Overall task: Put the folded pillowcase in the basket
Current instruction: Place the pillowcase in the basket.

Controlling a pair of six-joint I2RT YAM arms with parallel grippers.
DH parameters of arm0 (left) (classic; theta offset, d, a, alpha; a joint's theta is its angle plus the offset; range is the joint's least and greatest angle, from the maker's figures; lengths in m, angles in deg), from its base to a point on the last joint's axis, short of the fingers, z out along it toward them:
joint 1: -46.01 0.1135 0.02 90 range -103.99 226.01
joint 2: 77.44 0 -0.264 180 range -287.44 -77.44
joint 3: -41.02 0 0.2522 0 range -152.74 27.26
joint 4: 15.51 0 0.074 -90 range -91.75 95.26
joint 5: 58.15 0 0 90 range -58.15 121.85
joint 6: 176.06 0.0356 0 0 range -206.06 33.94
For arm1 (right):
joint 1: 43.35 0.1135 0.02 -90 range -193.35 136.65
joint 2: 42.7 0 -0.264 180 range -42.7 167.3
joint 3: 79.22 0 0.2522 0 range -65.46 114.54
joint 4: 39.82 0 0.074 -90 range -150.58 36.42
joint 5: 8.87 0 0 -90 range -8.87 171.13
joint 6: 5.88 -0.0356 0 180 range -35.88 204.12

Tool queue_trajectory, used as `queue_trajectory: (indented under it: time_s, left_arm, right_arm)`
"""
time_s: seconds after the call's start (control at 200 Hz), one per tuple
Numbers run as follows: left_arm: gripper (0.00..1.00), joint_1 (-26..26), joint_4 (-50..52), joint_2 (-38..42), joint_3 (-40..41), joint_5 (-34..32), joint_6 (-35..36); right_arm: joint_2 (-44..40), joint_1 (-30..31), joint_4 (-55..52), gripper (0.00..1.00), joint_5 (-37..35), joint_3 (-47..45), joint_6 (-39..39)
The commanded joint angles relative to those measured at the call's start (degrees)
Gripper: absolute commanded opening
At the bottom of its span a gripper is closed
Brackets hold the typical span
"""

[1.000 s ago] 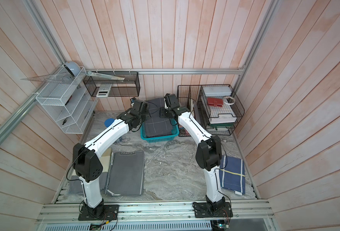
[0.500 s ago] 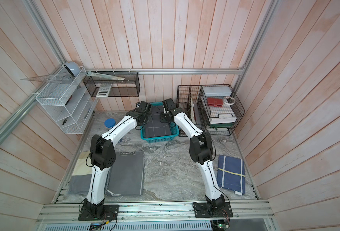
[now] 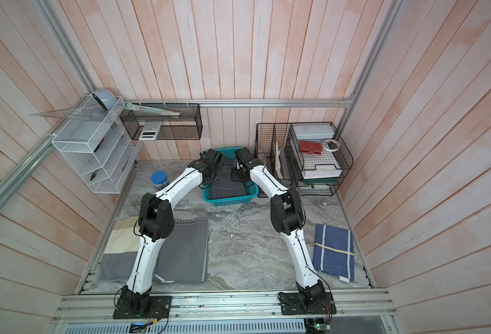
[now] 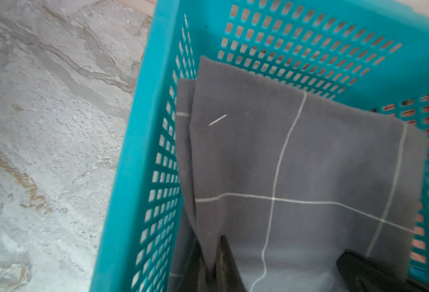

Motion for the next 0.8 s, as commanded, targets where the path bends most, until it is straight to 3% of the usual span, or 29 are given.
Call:
queue_trajectory:
  time_s: [0.0, 0.105, 0.27, 0.435, 0.525, 0.665, 0.795]
  left_arm:
    - [0.03, 0.2, 3.3, -1.6, -1.1, -1.0, 0.5]
    - [0.07, 0.1, 3.2, -1.6, -0.9, -1.5, 0.2]
    - [0.11, 0.1, 4.0, -1.5, -1.3, -3.2, 0.1]
    - [0.27, 0.2, 3.8, -3.5, -4.0, -0.2, 2.5]
    - [0.29, 0.2, 6.6, -5.5, -7.7, -0.2, 3.0]
    - [0.35, 0.2, 5.5, -3.2, -5.0, -1.1, 2.4]
    - [0.35, -0.1, 2.3, 2.1, 0.4, -2.1, 1.8]
  right_arm:
    - [0.7, -0.8, -1.4, 0.0, -2.3, 0.9, -0.6]
    - [1.3, -0.9, -1.8, 0.01, -2.5, 2.2, -0.5]
    - [3.2, -0.9, -2.9, 0.11, -1.8, 4.0, -0.4]
    - [3.8, -0.9, -3.7, 0.18, -1.6, 4.3, -0.6]
    - [3.3, -0.8, -3.6, 0.32, -1.9, 4.5, -0.5]
    - [2.7, -0.9, -4.4, 0.52, -2.1, 6.2, 0.3]
    - [3.8, -0.9, -8.4, 0.55, -1.4, 12.0, 2.0]
